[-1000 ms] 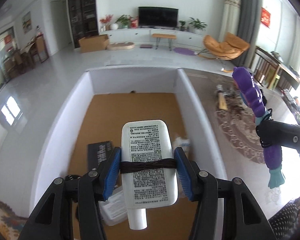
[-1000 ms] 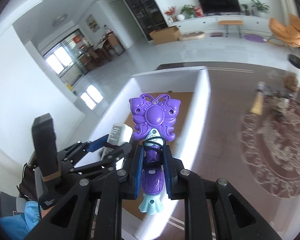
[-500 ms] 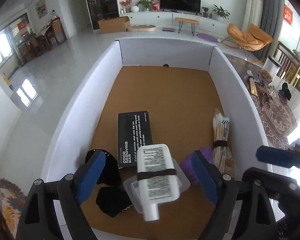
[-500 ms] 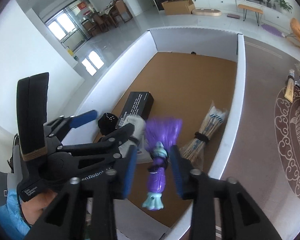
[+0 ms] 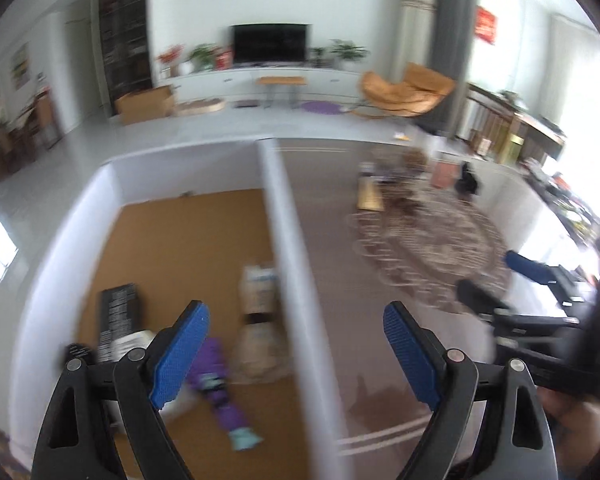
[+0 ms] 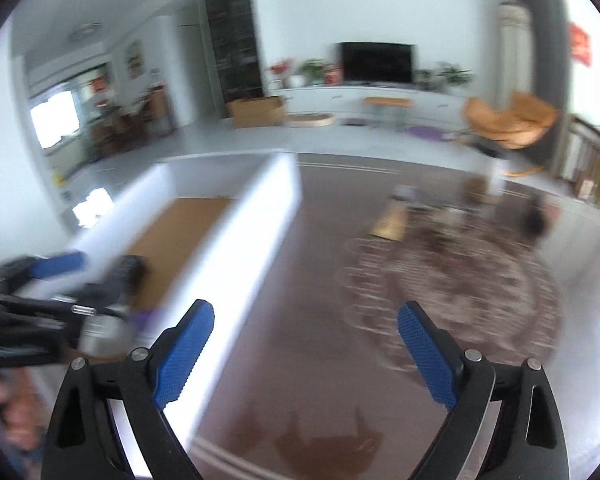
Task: Organize objects
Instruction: 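Move both open tools back over the table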
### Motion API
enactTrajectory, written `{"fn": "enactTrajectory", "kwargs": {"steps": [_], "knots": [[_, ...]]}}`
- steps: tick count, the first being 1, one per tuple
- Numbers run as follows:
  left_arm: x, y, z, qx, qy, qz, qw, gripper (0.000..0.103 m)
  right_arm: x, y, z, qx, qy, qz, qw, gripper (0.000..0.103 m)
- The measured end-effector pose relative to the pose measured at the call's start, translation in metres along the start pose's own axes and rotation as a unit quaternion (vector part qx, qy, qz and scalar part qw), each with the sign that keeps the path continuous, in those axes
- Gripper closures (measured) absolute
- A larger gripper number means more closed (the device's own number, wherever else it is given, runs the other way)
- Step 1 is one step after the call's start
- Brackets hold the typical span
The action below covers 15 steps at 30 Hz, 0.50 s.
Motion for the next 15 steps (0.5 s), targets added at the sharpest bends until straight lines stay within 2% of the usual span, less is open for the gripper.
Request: {"fn": "enactTrajectory", "kwargs": {"steps": [2, 3, 5, 6, 9, 10, 12, 13, 15], "knots": [[-0.002, 0.001, 0.046, -0.033, 0.042, -0.001, 0.9986, 0.003, -0.007, 0.029, 0.056, -0.014, 0.076, -0.013, 0.997, 0.009], [-0.005, 0.003, 0.065, -0.044, 0.057, -0.004, 0.9974, 0.0, -0.006, 0.038, 0.076, -0.022, 0.094, -0.019, 0.995, 0.009], [-0.021, 0.014, 0.108, -0.069, 0.096, -0.014, 0.9929, 0.0, -0.009, 0.065, 0.128, -0.048, 0.148, -0.041, 0.987, 0.009], [-0.029, 0.018, 0.119, -0.077, 0.099, -0.019, 0.9919, 0.0, -0.009, 0.076, 0.147, -0.062, 0.164, -0.048, 0.983, 0.009], [-0.073, 0.036, 0.152, -0.103, 0.078, -0.044, 0.9906, 0.0, -0.004, 0.097, 0.183, -0.094, 0.194, -0.05, 0.975, 0.009], [-0.088, 0.04, 0.157, -0.105, 0.068, -0.052, 0.9907, 0.0, 0.0, 0.103, 0.196, -0.125, 0.203, -0.048, 0.97, 0.009], [-0.115, 0.046, 0.159, -0.097, 0.054, -0.072, 0.9912, 0.0, 0.007, 0.103, 0.208, -0.154, 0.195, -0.038, 0.968, 0.009], [-0.126, 0.047, 0.157, -0.09, 0.048, -0.079, 0.9917, 0.0, 0.007, 0.103, 0.212, -0.16, 0.204, -0.036, 0.965, 0.009], [-0.143, 0.047, 0.152, -0.072, 0.038, -0.089, 0.9927, 0.0, 0.003, 0.105, 0.215, -0.161, 0.212, -0.05, 0.963, 0.009]]}}
Point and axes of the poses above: each gripper's, at about its wrist camera, not at the fingertips, and x roughly against the way its jaws point, z to its right, y to its underside, the point moved 6 cm from there along -x, roughly the way its jaws point, and after that the axes turned 2 degrees about -y, right-handed, at the moved point
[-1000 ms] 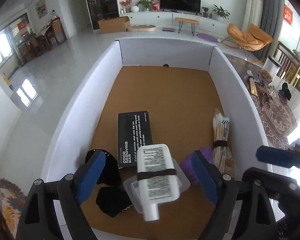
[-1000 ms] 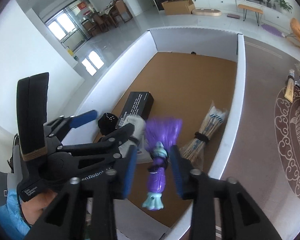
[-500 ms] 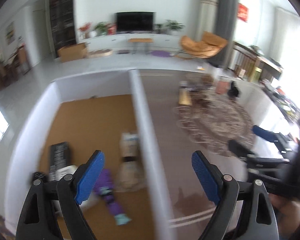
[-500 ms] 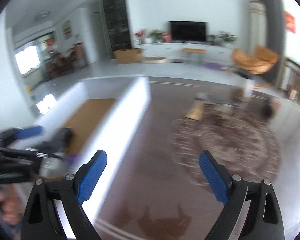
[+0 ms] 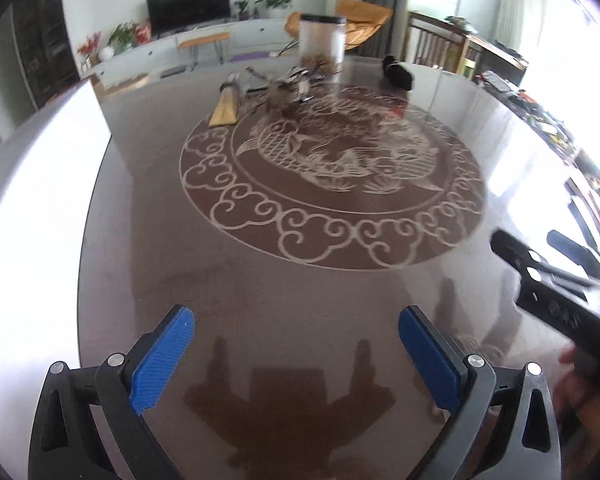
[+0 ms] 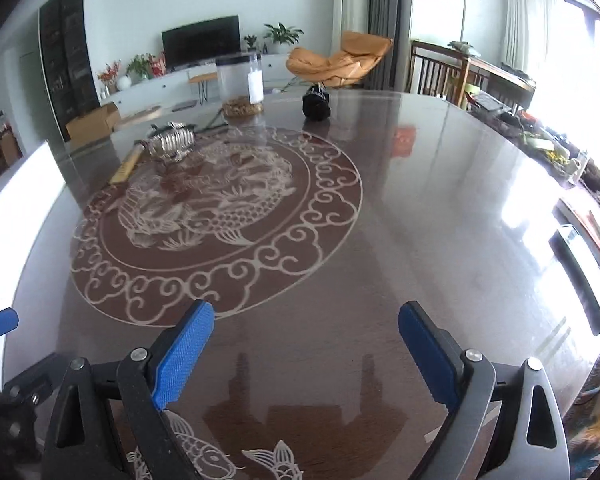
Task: Organize objects
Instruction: 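Move both open tools back over the table, then grasp the gold HIH tube with the left tool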
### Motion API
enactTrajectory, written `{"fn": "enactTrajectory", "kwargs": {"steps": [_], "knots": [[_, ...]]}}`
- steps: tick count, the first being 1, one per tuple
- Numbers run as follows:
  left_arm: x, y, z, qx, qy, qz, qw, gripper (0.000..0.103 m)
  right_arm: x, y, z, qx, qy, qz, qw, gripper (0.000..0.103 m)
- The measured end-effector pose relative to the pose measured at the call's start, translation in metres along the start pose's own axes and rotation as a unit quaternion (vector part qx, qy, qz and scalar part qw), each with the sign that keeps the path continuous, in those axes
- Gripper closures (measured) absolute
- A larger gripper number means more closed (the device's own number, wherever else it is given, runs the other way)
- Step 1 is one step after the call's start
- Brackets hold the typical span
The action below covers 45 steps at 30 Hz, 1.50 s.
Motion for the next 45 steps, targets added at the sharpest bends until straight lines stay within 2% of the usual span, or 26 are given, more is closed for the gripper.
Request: {"fn": "enactTrajectory", "kwargs": {"steps": [4, 9, 25, 33, 39, 41, 45], "knots": [[-0.023, -0.01, -0.011, 0.018, -0.023, -0.005, 0.9996, 0.0, -0.016, 0.006, -0.012, 0.031, -0.002, -0.033, 0.999, 0.009], [-0.04, -0.01, -0.014, 0.033, -0.034, -0.013, 0.9988, 0.0, -0.02, 0.016, -0.023, 0.057, 0.002, -0.044, 0.997, 0.009], [-0.044, -0.015, -0.018, 0.025, -0.041, -0.009, 0.9988, 0.0, -0.027, 0.019, -0.015, 0.029, -0.005, -0.061, 0.998, 0.009], [-0.051, -0.026, -0.027, 0.04, -0.049, -0.01, 0.998, 0.0, -0.032, 0.02, -0.011, 0.007, -0.01, -0.069, 0.998, 0.0], [-0.053, -0.028, -0.028, 0.04, -0.049, -0.004, 0.998, 0.0, -0.033, 0.02, -0.012, 0.008, -0.011, -0.069, 0.998, 0.0], [-0.056, -0.032, -0.029, 0.038, -0.045, -0.019, 0.9981, 0.0, -0.033, 0.02, -0.012, 0.007, -0.01, -0.069, 0.998, 0.0], [-0.066, -0.046, -0.031, 0.037, -0.038, -0.081, 0.9953, 0.0, -0.033, 0.02, -0.012, 0.007, -0.01, -0.069, 0.998, 0.0]]}}
Point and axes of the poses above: each gripper's, at about its wrist camera, not at the fingertips, and x roughly against the way its jaws point, z to its right, y to its underside, the point moved 6 cm from there along -x, roughly the way its jaws point, and after that the axes turned 2 degrees about -y, right-handed, at the moved point
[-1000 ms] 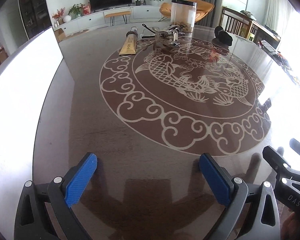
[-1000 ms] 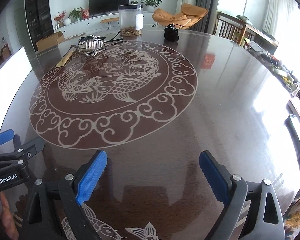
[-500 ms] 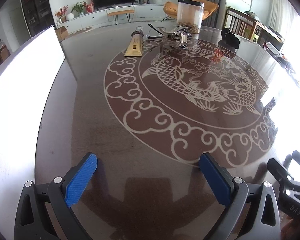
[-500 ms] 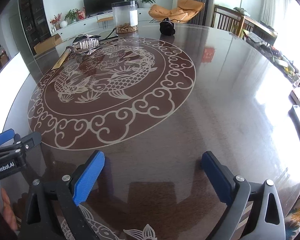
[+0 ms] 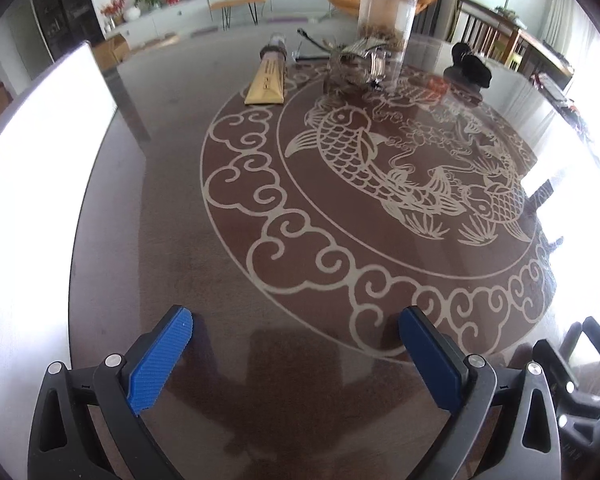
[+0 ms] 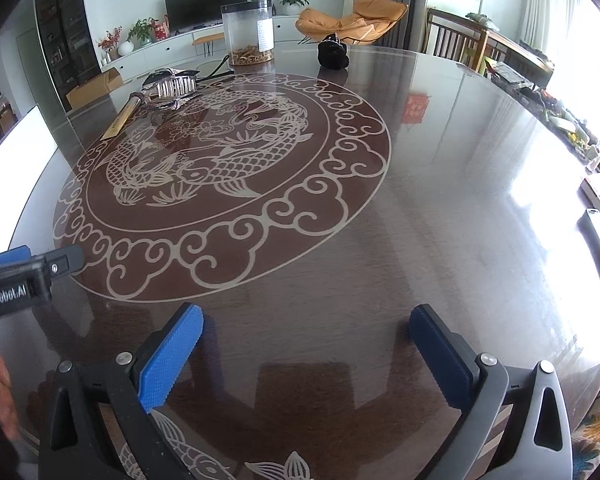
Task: Organize objects
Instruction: 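Grasp the gold HIH tube with the left tool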
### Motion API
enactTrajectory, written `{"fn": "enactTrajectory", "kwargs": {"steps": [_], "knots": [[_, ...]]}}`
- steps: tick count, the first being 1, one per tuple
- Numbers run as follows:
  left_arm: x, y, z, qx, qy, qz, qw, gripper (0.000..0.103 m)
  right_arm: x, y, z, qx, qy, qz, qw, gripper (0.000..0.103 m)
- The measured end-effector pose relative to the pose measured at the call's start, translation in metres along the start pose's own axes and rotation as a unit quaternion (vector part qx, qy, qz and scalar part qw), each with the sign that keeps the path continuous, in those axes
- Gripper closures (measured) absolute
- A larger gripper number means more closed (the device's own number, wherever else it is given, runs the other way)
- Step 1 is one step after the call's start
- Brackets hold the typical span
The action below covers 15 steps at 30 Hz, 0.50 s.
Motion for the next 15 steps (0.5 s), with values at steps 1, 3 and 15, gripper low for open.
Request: {"fn": "enactTrajectory", "kwargs": {"steps": [1, 3, 15], "knots": [[-0.004, -0.008, -0.001, -0.003, 0.003, -0.016, 0.9999, 0.0, 0.0, 0.0, 0.0, 0.0, 0.0, 0.0, 1.0, 0.0], [-0.007, -0.019, -0.004, 0.003, 0.013, -0.025, 0.9996, 0.0, 0.0, 0.0, 0.0, 0.0, 0.0, 0.0, 1.0, 0.0], [-0.055, -0.156, -0.045, 0.038, 0.032, 0.002, 0.9988, 0.0, 0.0, 0.0, 0.0, 0.001, -0.001, 0.0, 1.0, 0.0]]}}
Point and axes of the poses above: each gripper's, at about its wrist camera, not at the fingertips, and x roughly against the way its jaws point, z to its right, y to its underside, the point moved 6 cm from there along -x, roughly the way its jaws point, and after that the axes turned 2 degrees about -y, right-handed, at the moved point
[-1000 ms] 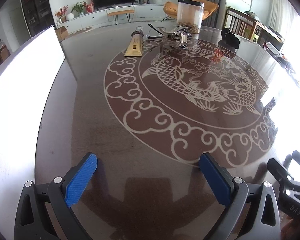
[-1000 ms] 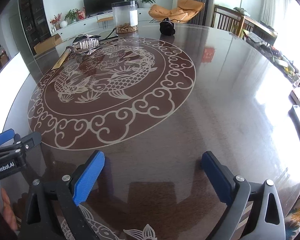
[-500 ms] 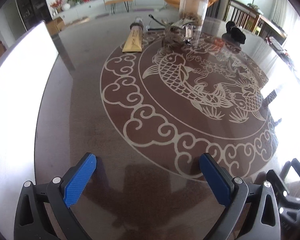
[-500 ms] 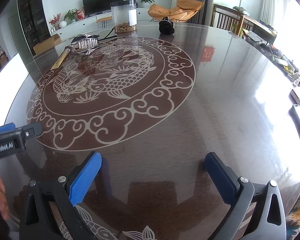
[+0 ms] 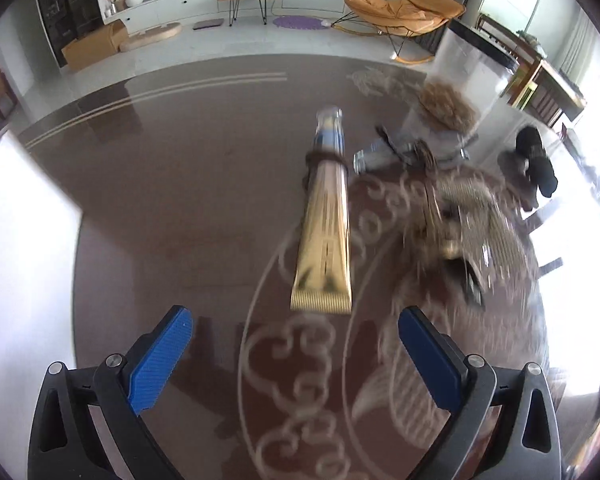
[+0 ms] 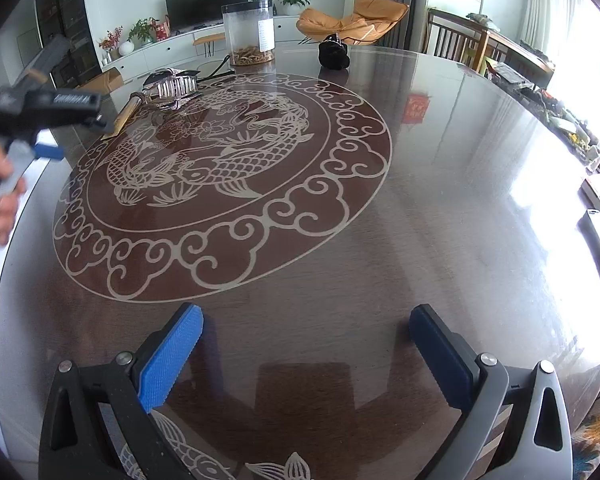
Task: Organize objects
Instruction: 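Grasp the gold HIH tube with the left tool, then grasp the rhinestone bow hair clip with the right tool while the left tool holds the tube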
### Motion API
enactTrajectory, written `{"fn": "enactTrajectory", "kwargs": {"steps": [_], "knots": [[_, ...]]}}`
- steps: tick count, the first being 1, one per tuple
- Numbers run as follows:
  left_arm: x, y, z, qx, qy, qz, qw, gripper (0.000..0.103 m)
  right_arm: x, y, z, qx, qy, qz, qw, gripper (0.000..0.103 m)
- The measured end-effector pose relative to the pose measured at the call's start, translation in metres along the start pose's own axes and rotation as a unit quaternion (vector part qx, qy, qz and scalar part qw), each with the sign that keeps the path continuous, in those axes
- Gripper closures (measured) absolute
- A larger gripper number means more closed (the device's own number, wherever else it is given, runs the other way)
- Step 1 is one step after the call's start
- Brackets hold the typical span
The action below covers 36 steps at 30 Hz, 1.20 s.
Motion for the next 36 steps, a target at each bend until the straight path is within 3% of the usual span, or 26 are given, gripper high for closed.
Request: {"fn": "enactTrajectory", "kwargs": {"steps": [4, 9, 10, 11, 12, 13, 18, 26, 30, 34, 36], "knots": [[-0.022, -0.031, -0.004, 0.025, 0.005, 0.005, 0.9997, 0.0, 0.0, -0.001, -0.001, 0.002, -0.002, 0.0, 1.0, 0.0], [-0.033, -0.055, -0.005, 0.008, -0.037, 0.032, 0.9988, 0.001, -0.001, -0.002, -0.003, 0.004, -0.003, 0.0, 1.0, 0.0], [-0.031, -0.056, -0.002, -0.008, -0.052, 0.045, 0.9976, 0.017, -0.001, -0.002, -0.003, 0.005, -0.004, 0.0, 1.0, 0.0], [-0.026, -0.058, 0.001, -0.018, -0.043, 0.061, 0.997, 0.048, -0.002, -0.002, -0.003, 0.005, -0.004, 0.0, 1.0, 0.0], [-0.023, -0.058, 0.004, -0.03, -0.042, 0.07, 0.9962, 0.067, -0.002, -0.003, -0.003, 0.005, -0.004, 0.0, 1.0, 0.0], [-0.021, -0.057, 0.008, -0.035, -0.044, 0.071, 0.9959, 0.077, -0.002, -0.003, -0.003, 0.005, -0.004, 0.0, 1.0, 0.0], [-0.005, -0.024, 0.011, -0.036, -0.071, 0.087, 0.993, 0.077, -0.002, -0.003, -0.003, 0.005, -0.005, 0.0, 1.0, 0.0], [0.04, 0.084, 0.018, -0.01, -0.11, 0.118, 0.9869, 0.077, -0.001, -0.002, -0.004, 0.007, -0.005, 0.0, 1.0, 0.0], [0.06, 0.122, 0.02, -0.031, -0.107, 0.121, 0.9863, 0.077, -0.002, -0.002, -0.004, 0.007, -0.006, 0.0, 1.0, 0.0], [0.077, 0.156, 0.013, -0.021, -0.076, 0.117, 0.99, 0.076, -0.002, -0.003, -0.004, 0.007, -0.006, 0.0, 1.0, 0.0], [0.079, 0.162, 0.008, -0.013, -0.06, 0.11, 0.992, 0.065, -0.002, -0.003, -0.004, 0.007, -0.006, 0.0, 1.0, 0.0]]}}
Point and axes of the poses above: each gripper's, at about its wrist camera, not at the fingertips, and x roughly against the way its jaws point, z to its right, y to its underside, the point moved 6 cm from there along -x, roughly the way its jaws point, and after that the axes turned 2 degrees about -y, right-handed, at the moved point
